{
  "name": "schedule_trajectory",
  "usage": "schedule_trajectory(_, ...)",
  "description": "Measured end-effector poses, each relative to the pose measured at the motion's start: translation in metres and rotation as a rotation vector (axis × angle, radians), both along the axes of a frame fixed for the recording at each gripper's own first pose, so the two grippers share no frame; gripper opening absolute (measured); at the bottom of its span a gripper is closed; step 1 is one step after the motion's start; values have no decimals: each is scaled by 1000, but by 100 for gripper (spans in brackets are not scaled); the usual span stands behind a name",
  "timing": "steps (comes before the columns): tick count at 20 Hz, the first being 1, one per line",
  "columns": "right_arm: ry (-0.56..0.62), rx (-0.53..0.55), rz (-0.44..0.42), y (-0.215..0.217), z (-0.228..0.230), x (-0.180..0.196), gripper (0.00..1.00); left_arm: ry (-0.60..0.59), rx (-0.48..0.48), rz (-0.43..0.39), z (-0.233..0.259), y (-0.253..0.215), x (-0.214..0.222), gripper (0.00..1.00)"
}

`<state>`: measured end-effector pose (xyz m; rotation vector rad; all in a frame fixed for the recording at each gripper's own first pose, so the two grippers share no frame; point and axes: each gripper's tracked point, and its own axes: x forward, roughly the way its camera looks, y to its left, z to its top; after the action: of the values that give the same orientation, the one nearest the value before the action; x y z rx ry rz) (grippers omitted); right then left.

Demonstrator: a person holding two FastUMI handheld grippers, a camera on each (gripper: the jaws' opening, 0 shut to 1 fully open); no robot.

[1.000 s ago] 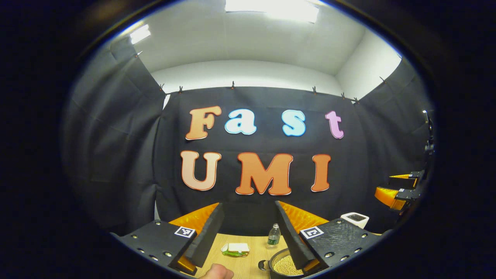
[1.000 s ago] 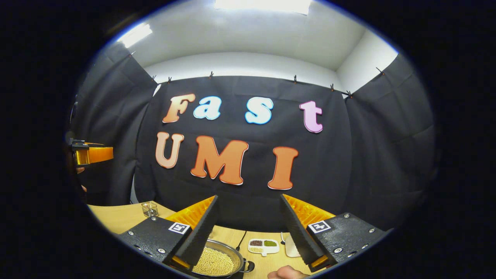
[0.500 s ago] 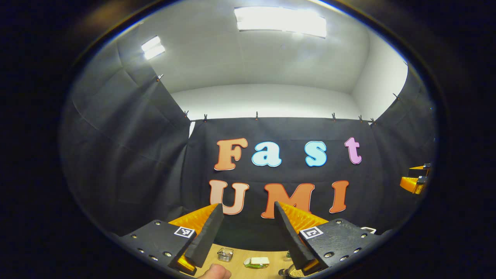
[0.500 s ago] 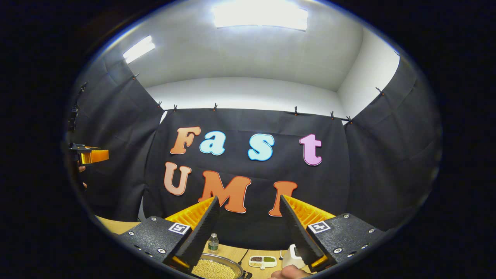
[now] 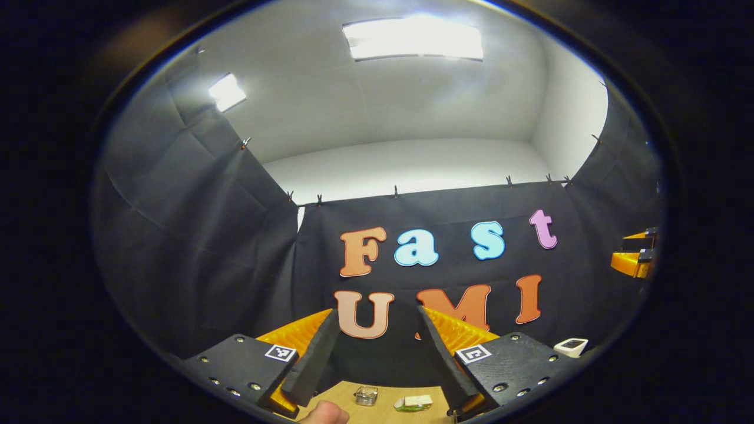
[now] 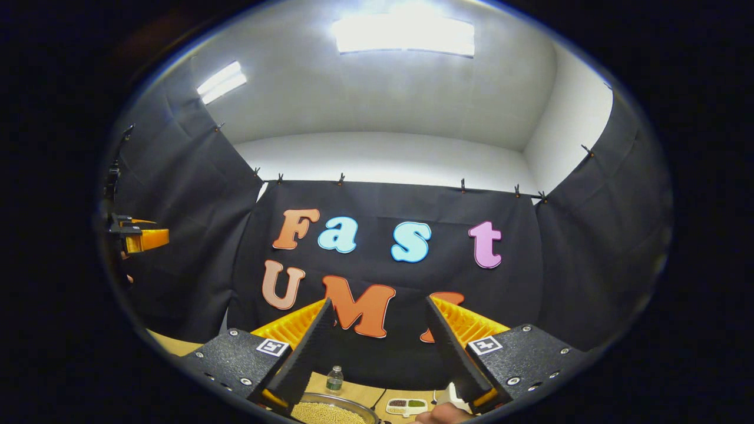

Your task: First push the handle of the pot to place it horizontally, then grasp the pot with both hands and set it on the induction cooktop.

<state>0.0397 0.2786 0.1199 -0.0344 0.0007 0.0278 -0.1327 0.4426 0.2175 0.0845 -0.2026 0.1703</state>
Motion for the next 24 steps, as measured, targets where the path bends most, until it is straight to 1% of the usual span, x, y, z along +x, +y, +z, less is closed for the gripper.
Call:
schedule_trajectory(3,-1,-1,11,3,-1,0,95,20,16,-5,-7,-1,5,82)
schedule_trajectory(7,-2,-8,26,4,2,-1,95,43,8,-5,-13,-1,10,82)
schedule_trajectory(11,-17,4,38,5,7,-4,95,42,-2,-5,-13,-4,9,83)
schedule_trajectory(15,-18,4,42,5,3,-3,95,47,1,-16,-13,-15,12,82)
schedule_trajectory(21,-11,12,20,-4,-9,2,95,63,0,-28,-20,-28,21,82)
schedule_trajectory(22,-8,14,23,-9,-7,-3,96,68,-4,-32,-22,-29,22,83)
schedule_trajectory(23,-5,15,25,-11,-8,-6,95,71,-7,-34,-23,-31,24,83)
schedule_trajectory(24,-4,15,24,-12,-9,-6,95,72,-5,-33,-24,-31,26,83)
